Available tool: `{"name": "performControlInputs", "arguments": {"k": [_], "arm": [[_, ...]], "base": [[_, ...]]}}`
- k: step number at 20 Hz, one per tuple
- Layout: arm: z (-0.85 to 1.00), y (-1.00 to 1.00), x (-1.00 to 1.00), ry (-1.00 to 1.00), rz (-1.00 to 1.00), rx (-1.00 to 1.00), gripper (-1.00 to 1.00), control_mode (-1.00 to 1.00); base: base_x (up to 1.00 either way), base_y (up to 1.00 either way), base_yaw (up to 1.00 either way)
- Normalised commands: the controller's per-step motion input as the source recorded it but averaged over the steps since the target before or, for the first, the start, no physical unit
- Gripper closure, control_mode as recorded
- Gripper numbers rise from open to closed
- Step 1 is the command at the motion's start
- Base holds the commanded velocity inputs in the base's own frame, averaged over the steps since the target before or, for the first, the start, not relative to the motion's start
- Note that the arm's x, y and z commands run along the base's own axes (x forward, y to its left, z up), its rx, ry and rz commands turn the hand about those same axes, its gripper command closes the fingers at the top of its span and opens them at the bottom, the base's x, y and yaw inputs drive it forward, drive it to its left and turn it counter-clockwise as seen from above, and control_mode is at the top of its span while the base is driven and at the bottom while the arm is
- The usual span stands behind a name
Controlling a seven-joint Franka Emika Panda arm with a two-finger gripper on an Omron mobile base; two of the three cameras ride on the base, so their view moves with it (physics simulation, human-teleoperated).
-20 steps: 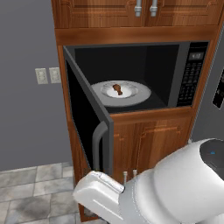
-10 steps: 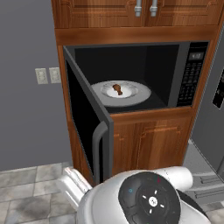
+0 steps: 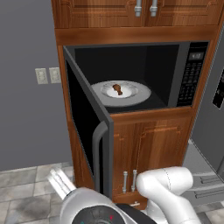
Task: Transport the chicken drumstick from the fridge to the microwave and turn on the microwave.
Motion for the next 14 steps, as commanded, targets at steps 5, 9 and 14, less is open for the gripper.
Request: {"name": "performControlInputs", "arguments": {"k": [5,9,14], "arm": [[-0.18,0.33,0.34,-0.12,-0.08,-0.08,-1.0,-1.0],[-0.15,0.41,0.24,-0.06,-0.04,-0.01,-1.0,-1.0],[-0.14,0.36,0.21,-0.06,-0.02,0.0,-1.0,-1.0]], "base": [[0.0,0.0,0.0],[0.0,0.0,0.0],[0.0,0.0,0.0]]}}
